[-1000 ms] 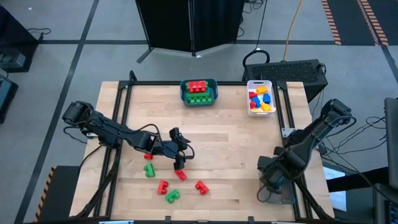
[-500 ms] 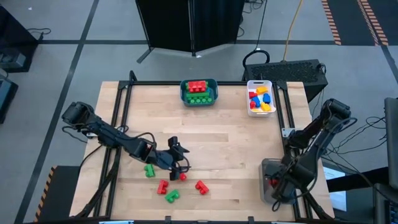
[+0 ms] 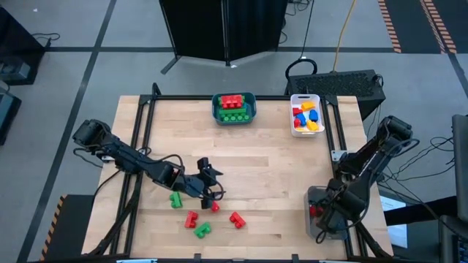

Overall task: Sort blocks by size
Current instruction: Put the two stud red game piece into the black transparent bin

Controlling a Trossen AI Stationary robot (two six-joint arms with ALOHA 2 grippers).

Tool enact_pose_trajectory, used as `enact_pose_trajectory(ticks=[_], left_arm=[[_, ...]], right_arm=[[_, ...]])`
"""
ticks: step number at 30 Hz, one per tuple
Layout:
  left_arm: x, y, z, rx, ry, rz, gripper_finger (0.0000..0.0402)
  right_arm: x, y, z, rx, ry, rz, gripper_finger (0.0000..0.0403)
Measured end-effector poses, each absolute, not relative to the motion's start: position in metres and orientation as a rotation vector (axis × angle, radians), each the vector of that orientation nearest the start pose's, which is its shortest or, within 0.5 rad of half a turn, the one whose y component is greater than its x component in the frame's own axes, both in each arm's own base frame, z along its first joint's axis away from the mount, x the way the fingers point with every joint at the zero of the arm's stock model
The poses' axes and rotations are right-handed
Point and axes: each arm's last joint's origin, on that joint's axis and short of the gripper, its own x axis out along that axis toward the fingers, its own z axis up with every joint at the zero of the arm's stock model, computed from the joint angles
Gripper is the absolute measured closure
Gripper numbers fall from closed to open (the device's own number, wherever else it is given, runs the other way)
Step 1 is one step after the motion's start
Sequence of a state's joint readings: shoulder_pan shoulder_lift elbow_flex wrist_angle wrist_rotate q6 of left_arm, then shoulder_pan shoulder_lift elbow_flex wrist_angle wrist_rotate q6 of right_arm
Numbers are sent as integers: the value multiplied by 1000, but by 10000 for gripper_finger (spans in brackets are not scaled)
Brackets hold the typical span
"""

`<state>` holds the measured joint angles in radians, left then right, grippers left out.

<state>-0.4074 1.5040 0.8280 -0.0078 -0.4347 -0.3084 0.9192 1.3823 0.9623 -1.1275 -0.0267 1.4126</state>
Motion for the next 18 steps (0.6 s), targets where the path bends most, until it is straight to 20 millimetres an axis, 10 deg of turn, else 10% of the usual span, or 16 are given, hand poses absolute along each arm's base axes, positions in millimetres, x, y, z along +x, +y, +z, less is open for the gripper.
enact_pose_trajectory(ticks=[10, 18], left_arm=[[285, -110, 198, -23, 613, 117, 82], [300, -120, 164, -5, 660, 94, 82]], right_arm=[[160, 189, 273, 381, 1092, -276, 174], [197, 195, 271, 374, 888, -219, 174]])
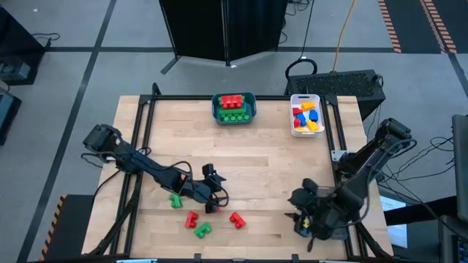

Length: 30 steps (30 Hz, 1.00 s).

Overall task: Sort blocks by size
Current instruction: Put the two stud red game piece into the black transparent bin

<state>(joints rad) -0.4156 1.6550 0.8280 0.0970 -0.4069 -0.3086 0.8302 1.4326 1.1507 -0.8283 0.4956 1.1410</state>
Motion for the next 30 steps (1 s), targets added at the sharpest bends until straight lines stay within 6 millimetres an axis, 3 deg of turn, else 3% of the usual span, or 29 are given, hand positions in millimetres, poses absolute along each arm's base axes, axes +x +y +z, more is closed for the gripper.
enact_pose_trajectory(ticks=[7, 17, 23, 30], left_arm=[[303, -124, 139, 6, 745, 51, 82], [309, -133, 129, -59, 720, -17, 82], [311, -138, 123, -63, 702, -35, 82], [307, -147, 115, -75, 729, -66, 82]], right_arm=[[249, 199, 243, 379, 816, -218, 174], [305, 199, 201, 405, 778, -145, 174], [323, 204, 170, 338, 791, -92, 174], [335, 211, 147, 327, 754, -61, 174]])
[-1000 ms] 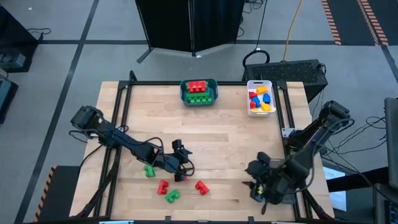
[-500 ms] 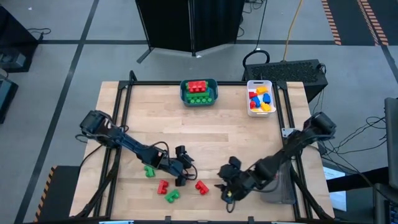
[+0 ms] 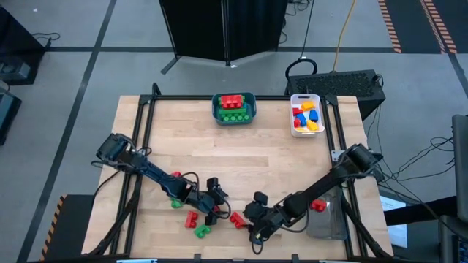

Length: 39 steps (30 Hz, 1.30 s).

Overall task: Sort blocks by size
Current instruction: Put the two stud red game piece into the black transparent bin

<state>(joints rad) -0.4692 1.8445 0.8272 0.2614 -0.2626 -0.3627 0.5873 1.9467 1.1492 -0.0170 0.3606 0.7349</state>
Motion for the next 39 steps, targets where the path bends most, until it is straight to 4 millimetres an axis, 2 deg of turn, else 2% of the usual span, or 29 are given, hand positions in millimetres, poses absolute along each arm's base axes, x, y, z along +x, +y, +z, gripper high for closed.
enact_pose_trajectory(ticks=[6, 15, 21, 28, 33, 39], left_arm=[[306, -156, 116, -102, 707, -84, 82], [306, -161, 119, -112, 675, -104, 82], [306, -161, 120, -116, 666, -105, 82], [306, -161, 120, -115, 667, -104, 82], [306, -161, 120, -114, 669, -102, 82], [306, -161, 120, -113, 669, -102, 82]], right_arm=[[343, 215, 128, 358, 741, -42, 174], [345, 212, 127, 357, 741, -47, 174], [348, 207, 115, 351, 798, -35, 174], [350, 202, 114, 336, 811, -41, 178], [350, 200, 114, 309, 819, -42, 211], [350, 199, 115, 282, 825, -38, 288]])
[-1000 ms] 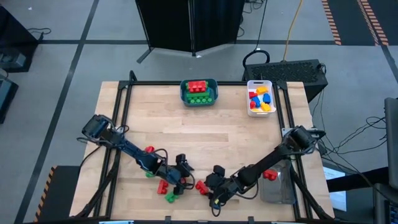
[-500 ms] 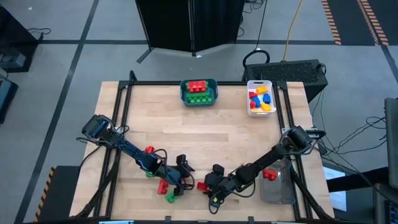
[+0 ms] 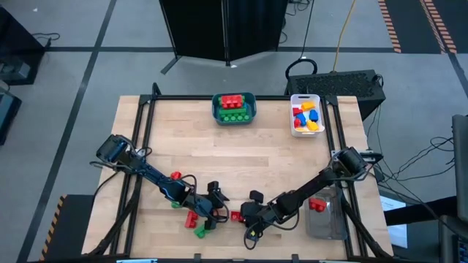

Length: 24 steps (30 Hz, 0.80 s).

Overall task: Sort blocks by size
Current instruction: Put the two stud red game piece into the black transparent bin

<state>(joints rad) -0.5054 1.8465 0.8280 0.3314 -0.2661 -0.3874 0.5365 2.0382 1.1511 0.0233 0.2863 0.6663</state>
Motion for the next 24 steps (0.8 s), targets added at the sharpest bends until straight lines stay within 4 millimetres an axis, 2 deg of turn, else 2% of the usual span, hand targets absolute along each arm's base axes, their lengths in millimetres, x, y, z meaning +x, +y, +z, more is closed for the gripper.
enact_pose_trajectory(ticks=[5, 11, 16, 24], left_arm=[[306, -160, 120, -106, 662, -81, 82], [306, -159, 119, -97, 669, -68, 82], [305, -158, 117, -89, 688, -63, 82], [304, -158, 121, -95, 681, -65, 82]], right_arm=[[347, 198, 123, 264, 826, -23, 288], [331, 193, 151, 235, 881, -48, 288], [300, 192, 179, 223, 964, -141, 288], [239, 191, 227, 311, 1068, -247, 286]])
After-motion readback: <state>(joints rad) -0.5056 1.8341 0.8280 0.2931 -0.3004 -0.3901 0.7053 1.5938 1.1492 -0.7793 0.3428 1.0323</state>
